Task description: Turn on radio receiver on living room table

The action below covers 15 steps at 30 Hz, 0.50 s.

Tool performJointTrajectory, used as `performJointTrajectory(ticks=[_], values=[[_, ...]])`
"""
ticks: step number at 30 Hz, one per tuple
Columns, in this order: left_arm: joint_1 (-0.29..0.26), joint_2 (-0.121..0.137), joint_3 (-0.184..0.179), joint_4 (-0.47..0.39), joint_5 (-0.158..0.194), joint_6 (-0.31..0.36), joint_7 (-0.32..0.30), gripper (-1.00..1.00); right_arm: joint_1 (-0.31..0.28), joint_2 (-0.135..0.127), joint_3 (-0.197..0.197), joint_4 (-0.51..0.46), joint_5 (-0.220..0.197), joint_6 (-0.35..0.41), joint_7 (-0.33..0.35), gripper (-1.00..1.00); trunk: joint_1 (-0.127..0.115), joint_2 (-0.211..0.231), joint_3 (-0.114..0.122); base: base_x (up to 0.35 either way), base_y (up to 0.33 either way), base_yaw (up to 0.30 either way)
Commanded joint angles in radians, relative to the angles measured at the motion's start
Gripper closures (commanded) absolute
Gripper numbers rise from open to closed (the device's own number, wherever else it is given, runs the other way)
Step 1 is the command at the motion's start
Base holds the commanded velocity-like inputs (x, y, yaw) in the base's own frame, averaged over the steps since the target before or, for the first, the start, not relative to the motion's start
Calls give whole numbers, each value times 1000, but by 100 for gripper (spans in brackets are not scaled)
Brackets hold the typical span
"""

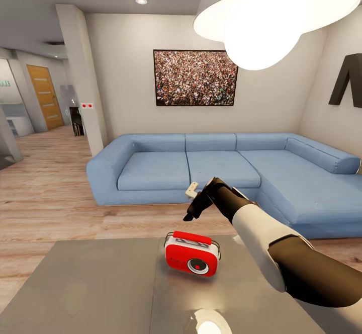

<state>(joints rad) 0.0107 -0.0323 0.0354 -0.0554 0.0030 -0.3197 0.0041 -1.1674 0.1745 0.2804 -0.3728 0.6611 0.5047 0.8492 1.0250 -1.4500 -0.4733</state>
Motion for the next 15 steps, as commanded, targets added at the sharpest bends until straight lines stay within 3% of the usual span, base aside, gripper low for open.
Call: performJointTrajectory(ticks=[1,15], values=[[0,0,0,0,0,0,-1,-100,0,0,0,0,0,0,1,-100,0,0,0,0,0,0],[0,2,0,0,0,1,-3,-100,0,0,0,0,0,0,4,-100,0,0,-2,0,0,0]])
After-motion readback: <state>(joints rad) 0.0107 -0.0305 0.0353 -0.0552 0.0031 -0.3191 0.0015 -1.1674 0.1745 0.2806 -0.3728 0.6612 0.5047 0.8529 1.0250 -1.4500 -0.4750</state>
